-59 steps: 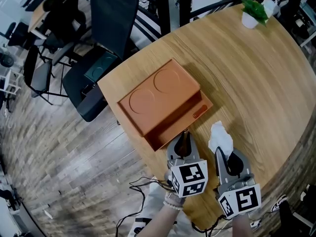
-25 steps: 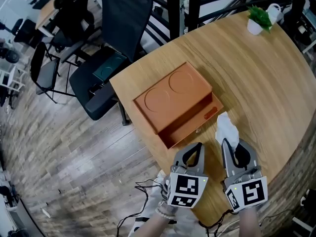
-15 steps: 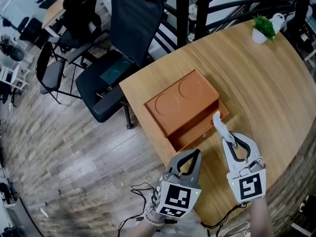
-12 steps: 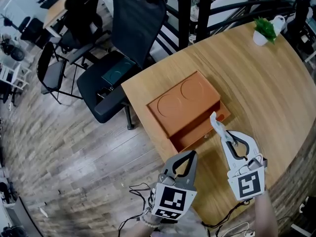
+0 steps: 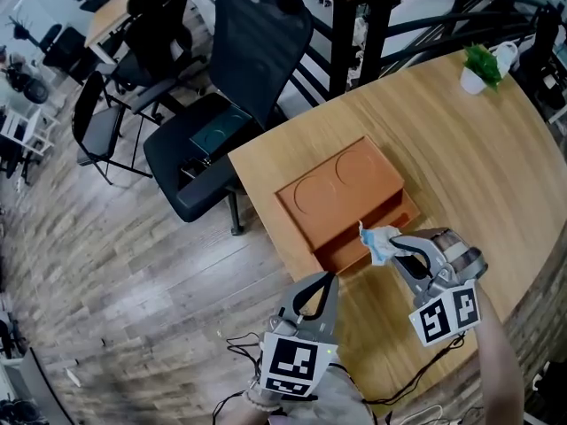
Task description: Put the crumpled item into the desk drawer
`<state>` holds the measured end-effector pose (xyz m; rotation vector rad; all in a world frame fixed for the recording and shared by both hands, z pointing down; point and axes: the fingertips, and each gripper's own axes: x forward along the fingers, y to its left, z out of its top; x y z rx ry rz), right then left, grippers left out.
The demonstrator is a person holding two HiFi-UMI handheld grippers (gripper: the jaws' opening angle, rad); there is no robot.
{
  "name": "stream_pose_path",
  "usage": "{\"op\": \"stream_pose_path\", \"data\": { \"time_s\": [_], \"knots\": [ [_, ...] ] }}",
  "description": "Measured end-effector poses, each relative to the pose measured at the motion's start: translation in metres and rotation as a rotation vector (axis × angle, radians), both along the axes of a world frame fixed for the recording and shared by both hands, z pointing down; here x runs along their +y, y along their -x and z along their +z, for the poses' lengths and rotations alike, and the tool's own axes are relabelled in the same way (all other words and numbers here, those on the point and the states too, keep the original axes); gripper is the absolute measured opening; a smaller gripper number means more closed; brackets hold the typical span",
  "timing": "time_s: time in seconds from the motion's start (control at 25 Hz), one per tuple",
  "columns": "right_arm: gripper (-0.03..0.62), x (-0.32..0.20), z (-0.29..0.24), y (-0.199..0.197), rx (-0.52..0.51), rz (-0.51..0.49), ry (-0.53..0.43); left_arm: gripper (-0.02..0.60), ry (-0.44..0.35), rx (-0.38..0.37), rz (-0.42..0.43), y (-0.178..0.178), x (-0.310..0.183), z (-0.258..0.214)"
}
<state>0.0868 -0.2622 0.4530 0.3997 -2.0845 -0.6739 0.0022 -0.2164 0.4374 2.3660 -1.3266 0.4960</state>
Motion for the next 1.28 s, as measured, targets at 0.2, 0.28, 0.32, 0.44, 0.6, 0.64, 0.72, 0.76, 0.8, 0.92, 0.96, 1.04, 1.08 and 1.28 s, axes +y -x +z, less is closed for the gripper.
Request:
{"op": "stream_pose_path", "data": {
  "time_s": [0.2,0.28,0.32,0.44,0.6,0.64,0.72,0.76,0.8,0.92,0.96,1.04,1.08,1.28],
  "knots": [
    [0.058,-0.005,0.017,0.004,0.145,-0.135,-0.02,-0.002,0.0,-0.005,-0.028,0.011,-0.001,0.0],
    [0.057,-0.007,0.024,0.006,0.18,-0.172,-0.008,-0.002,-0.002,-0.008,-0.037,0.014,-0.002,0.0],
    [0.057,-0.009,0.028,0.006,0.191,-0.182,0.002,-0.002,-0.002,-0.011,-0.041,0.016,-0.002,0.0],
    [0.057,-0.013,0.038,0.007,0.221,-0.187,0.035,-0.002,-0.002,-0.012,-0.056,0.021,-0.002,-0.001],
    [0.057,-0.021,0.053,0.014,0.258,-0.188,0.057,-0.002,-0.003,-0.016,-0.071,0.028,-0.003,0.0],
    [0.057,-0.023,0.055,0.016,0.265,-0.191,0.053,-0.002,-0.003,-0.015,-0.074,0.029,-0.004,0.0],
    [0.057,-0.025,0.057,0.018,0.27,-0.191,0.048,-0.002,-0.005,-0.012,-0.078,0.031,-0.004,0.0],
    [0.058,-0.026,0.058,0.02,0.266,-0.188,0.052,-0.002,-0.006,-0.012,-0.08,0.032,-0.004,0.0],
    [0.059,-0.026,0.059,0.022,0.255,-0.185,0.062,-0.002,-0.007,-0.013,-0.083,0.034,-0.004,0.001],
    [0.065,-0.026,0.06,0.031,0.214,-0.184,0.103,-0.002,-0.007,-0.017,-0.097,0.04,-0.004,0.0],
    [0.068,-0.027,0.06,0.032,0.204,-0.179,0.114,-0.002,-0.007,-0.016,-0.1,0.041,-0.004,-0.001],
    [0.077,-0.027,0.059,0.033,0.191,-0.164,0.132,-0.002,-0.008,-0.015,-0.102,0.042,-0.004,-0.003],
    [0.085,-0.028,0.058,0.033,0.185,-0.159,0.135,-0.002,-0.008,-0.016,-0.102,0.043,-0.004,-0.004],
    [0.13,-0.03,0.057,0.037,0.167,-0.147,0.143,-0.002,-0.015,-0.021,-0.11,0.047,-0.005,-0.003]
  ]
}}
